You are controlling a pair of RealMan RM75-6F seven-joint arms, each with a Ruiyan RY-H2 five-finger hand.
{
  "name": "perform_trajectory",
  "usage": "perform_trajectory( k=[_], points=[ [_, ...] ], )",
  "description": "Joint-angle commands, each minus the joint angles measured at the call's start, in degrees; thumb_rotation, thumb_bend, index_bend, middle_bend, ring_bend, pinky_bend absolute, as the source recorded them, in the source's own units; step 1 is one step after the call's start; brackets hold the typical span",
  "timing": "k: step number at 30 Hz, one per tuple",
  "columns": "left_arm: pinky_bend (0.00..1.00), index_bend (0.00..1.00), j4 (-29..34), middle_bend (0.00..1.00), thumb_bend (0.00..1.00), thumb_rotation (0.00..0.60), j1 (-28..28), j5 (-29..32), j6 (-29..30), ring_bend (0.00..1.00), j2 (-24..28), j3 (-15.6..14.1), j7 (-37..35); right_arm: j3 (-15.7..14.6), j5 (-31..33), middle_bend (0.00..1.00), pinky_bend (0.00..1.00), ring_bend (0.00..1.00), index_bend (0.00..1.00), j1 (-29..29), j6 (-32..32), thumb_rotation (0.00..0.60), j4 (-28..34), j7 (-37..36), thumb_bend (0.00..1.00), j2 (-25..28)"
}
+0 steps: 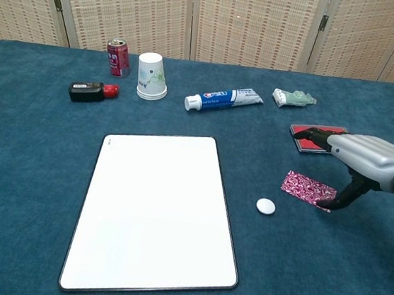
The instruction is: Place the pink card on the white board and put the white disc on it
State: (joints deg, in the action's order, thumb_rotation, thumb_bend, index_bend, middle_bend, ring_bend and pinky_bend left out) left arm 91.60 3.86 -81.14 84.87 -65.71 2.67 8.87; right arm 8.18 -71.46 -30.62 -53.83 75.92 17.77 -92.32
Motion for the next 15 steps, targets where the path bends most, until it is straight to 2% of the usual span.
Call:
perform_trajectory(
  k=[1,15],
  points=[
    [0.00,0.09,-0.1,0.05,0.16,0.600,0.0,0.0,0.0,0.06,0.0,0.0,-0.1,-0.2,0.0,0.04,0.05,0.04,0.00,-0.4,0.2,0.600,-0.7,-0.2,0.23,-0.6],
    [0.00,0.09,-1.0,0.05,0.16,0.600,-0.4,0.4,-0.3,0.06,-0.2,-0.1,-1.1,-0.7,1.5,0.04,0.05,0.03,0.00,-1.6,1.0,0.600,-3.7,-0.3,0.23,-2.2]
  ],
)
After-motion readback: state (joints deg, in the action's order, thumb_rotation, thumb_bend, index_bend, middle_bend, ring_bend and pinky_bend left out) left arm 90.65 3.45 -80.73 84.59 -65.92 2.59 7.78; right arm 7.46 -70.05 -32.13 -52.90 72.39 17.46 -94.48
